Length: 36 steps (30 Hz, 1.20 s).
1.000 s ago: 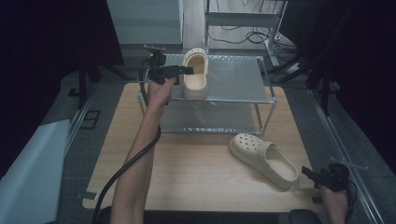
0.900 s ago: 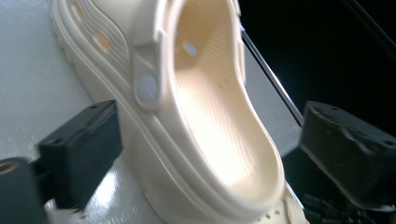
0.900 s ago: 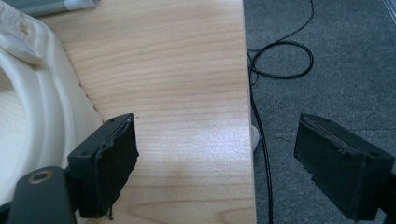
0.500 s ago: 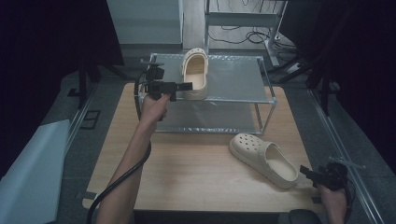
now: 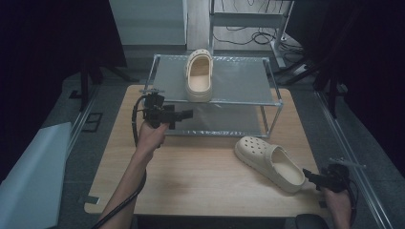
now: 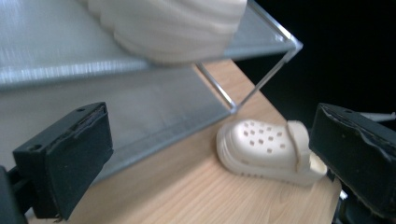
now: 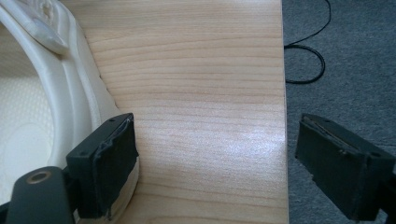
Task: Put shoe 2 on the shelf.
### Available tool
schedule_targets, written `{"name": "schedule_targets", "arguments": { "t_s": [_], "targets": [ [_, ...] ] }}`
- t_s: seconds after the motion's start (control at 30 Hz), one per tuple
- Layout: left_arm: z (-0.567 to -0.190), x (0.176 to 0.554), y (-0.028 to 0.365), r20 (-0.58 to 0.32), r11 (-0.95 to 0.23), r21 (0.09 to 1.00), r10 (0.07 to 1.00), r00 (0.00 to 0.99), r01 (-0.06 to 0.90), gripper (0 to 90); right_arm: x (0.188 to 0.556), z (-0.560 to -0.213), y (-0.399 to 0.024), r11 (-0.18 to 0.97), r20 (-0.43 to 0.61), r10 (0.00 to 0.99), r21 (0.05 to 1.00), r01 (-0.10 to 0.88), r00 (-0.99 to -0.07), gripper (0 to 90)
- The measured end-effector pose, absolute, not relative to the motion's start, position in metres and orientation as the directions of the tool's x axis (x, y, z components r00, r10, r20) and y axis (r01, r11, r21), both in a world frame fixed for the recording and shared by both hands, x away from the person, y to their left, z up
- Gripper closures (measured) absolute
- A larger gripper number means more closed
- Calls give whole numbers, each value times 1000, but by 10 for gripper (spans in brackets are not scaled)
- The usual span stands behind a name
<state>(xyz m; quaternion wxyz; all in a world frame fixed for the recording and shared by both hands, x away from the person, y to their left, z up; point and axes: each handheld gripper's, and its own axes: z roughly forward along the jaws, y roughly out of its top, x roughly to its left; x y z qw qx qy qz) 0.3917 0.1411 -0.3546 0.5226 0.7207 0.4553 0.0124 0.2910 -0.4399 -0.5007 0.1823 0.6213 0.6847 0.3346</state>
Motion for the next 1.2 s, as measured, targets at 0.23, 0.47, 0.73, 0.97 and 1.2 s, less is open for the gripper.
{"name": "schedule_targets", "arguments": {
  "t_s": [0.23, 0.47, 0.73, 0.97, 1.2],
  "targets": [
    [-382, 376, 142, -419, -85, 761, 692, 588, 643, 0, 289, -500, -435, 22, 174, 967, 667, 744, -184, 130],
    [-403, 361, 142, -367, -128, 763, 721, 588, 633, 0, 287, -499, -424, 47, 187, 957, 650, 758, -220, 128],
    [-430, 345, 145, -314, -172, 752, 755, 576, 636, 0, 287, -501, -404, 101, 207, 934, 627, 773, -291, 126],
    [-453, 331, 146, -281, -199, 743, 774, 568, 639, 0, 287, -500, -383, 168, 191, 917, 612, 773, -350, 123],
    [-470, 316, 140, -198, -262, 733, 801, 565, 628, 0, 286, -499, -357, 255, 146, 897, 601, 757, -418, 124]
  ]
}}
